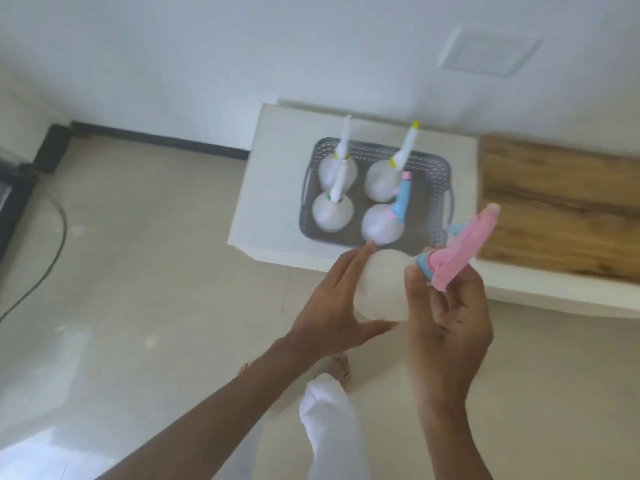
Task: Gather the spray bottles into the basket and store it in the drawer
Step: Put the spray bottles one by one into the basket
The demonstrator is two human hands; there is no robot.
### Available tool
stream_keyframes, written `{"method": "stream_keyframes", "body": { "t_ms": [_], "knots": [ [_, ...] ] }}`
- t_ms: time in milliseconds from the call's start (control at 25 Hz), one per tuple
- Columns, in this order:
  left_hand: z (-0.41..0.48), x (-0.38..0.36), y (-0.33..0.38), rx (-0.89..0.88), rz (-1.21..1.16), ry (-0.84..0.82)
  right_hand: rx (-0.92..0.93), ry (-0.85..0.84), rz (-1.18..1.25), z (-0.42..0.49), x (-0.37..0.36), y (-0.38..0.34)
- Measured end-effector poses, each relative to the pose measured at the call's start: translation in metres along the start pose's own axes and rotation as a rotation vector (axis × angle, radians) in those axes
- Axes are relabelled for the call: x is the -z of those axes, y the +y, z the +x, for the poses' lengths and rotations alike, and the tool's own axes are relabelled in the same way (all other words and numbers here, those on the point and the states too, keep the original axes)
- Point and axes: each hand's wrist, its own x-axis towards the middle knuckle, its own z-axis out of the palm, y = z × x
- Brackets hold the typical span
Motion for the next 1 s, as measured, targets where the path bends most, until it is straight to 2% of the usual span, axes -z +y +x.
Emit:
{"method": "stream_keyframes", "body": {
  "t_ms": [240, 640, 1000],
  "knots": [
    [0.09, -0.067, 0.05, 0.018, -0.045, 0.05, 0.072, 0.082, -0.08, 0.094, 0.058, 0.008],
    [0.216, -0.127, 0.008, 0.396, -0.091, 0.137, 0.052, -0.081, -0.269, 0.233, 0.01, 0.078],
    [0.259, -0.165, -0.009, 0.653, -0.08, 0.193, 0.012, -0.184, -0.466, 0.281, 0.007, 0.134]
  ]
}}
